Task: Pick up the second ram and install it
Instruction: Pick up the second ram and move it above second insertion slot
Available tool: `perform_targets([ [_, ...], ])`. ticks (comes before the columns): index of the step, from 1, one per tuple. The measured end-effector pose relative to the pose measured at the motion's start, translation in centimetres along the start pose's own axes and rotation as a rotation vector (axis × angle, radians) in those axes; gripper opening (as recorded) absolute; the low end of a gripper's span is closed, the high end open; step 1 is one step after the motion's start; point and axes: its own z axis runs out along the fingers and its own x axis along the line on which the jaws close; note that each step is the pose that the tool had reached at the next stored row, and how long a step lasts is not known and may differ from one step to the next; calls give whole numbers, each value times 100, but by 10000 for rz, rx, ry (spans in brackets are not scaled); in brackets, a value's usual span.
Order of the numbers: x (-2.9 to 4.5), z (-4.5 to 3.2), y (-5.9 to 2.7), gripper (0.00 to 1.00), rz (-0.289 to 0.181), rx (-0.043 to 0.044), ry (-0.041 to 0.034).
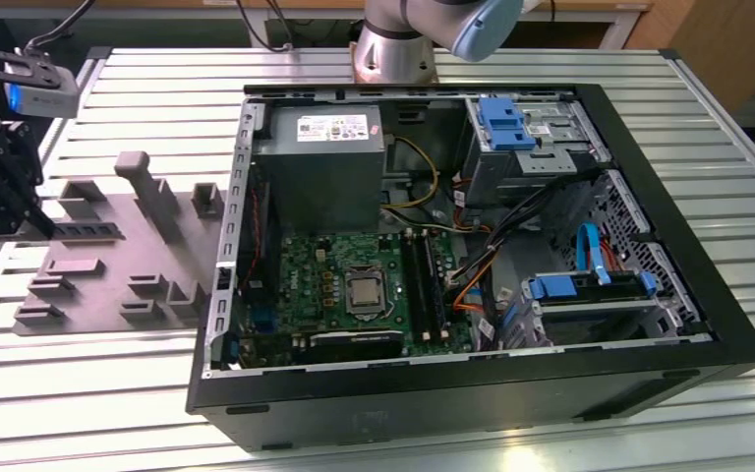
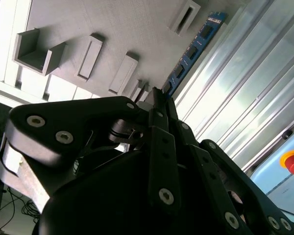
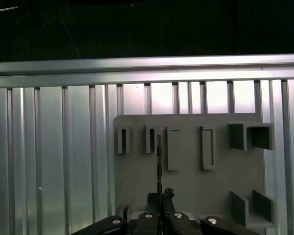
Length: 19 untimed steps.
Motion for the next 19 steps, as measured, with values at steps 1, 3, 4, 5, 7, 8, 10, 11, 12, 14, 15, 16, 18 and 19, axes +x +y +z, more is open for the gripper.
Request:
perform_targets([
  [1, 0, -5, 0, 14, 0, 0, 0],
  [3, 0, -15, 0, 14, 0, 1, 0],
  [4, 0, -16, 0, 14, 0, 2, -2],
  [5, -1, -16, 0, 14, 0, 4, -3],
  [7, 0, -26, 0, 14, 0, -1, 1],
  [8, -1, -30, 0, 14, 0, 0, 0],
  [10, -1, -34, 0, 14, 0, 3, -2],
  [11, -1, -37, 0, 14, 0, 2, -1],
  [12, -1, -39, 0, 14, 0, 1, -1],
  [14, -3, -44, 0, 14, 0, 2, -1],
  [15, -3, -47, 1, 14, 0, 2, -1],
  [16, -2, -51, 1, 14, 0, 0, 0],
  [18, -3, -59, 1, 14, 0, 0, -1],
  [19, -3, -62, 1, 14, 0, 2, -2],
])
